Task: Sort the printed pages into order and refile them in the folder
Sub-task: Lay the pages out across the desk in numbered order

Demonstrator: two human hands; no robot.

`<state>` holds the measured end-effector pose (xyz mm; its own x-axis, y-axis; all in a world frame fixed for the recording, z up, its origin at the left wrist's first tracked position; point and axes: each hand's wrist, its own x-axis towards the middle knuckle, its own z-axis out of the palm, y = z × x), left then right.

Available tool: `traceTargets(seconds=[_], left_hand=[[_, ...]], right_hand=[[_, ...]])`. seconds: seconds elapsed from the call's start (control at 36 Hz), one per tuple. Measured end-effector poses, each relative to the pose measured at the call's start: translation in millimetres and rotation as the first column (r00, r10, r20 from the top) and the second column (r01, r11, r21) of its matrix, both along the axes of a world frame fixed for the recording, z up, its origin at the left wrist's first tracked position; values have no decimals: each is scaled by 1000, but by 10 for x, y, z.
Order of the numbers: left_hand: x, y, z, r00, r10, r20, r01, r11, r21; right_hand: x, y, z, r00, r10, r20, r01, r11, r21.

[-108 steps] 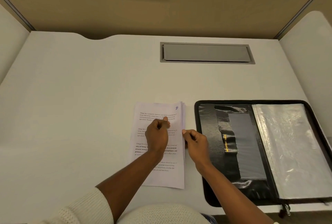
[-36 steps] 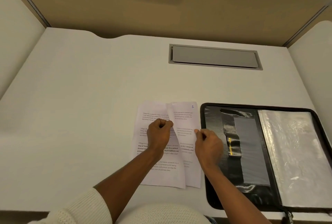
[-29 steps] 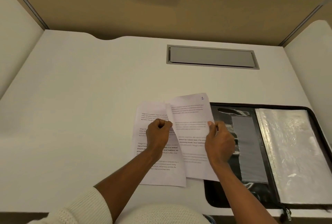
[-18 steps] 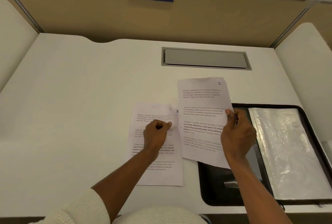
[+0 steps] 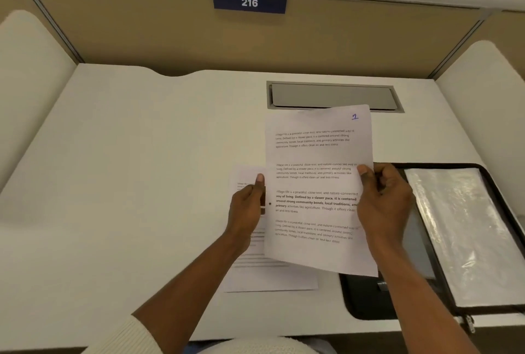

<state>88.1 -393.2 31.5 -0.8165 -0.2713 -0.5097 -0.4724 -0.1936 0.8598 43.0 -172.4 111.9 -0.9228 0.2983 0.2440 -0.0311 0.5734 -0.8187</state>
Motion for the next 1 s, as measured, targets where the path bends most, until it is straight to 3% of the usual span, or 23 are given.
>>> traceTargets(seconds=[0.17, 0.31, 0.44, 0.64, 0.78, 1.0], left_hand=[[274, -487, 269, 998, 13, -54, -9, 996, 83], [440, -795, 349, 988, 96, -117, -104, 993, -58], [512, -1009, 384, 964, 205, -166, -221, 972, -82], [618, -1192, 445, 921, 367, -128, -381, 919, -102], [690, -1369, 428, 895, 425, -136, -445, 876, -188], [777, -1838, 519, 858, 475, -195, -513, 775, -370]], right_hand=[[205, -476, -114, 991, 17, 135, 12, 978, -208], [332, -798, -198, 974, 72, 215, 4, 942, -335], [357, -996, -215, 959, 127, 253, 3, 890, -457], [338, -1138, -308, 901, 327, 285, -158, 859, -488], [281, -1286, -480, 787, 488, 377, -295, 835, -464], [119, -1799, -595, 724, 577, 378, -381, 791, -479]])
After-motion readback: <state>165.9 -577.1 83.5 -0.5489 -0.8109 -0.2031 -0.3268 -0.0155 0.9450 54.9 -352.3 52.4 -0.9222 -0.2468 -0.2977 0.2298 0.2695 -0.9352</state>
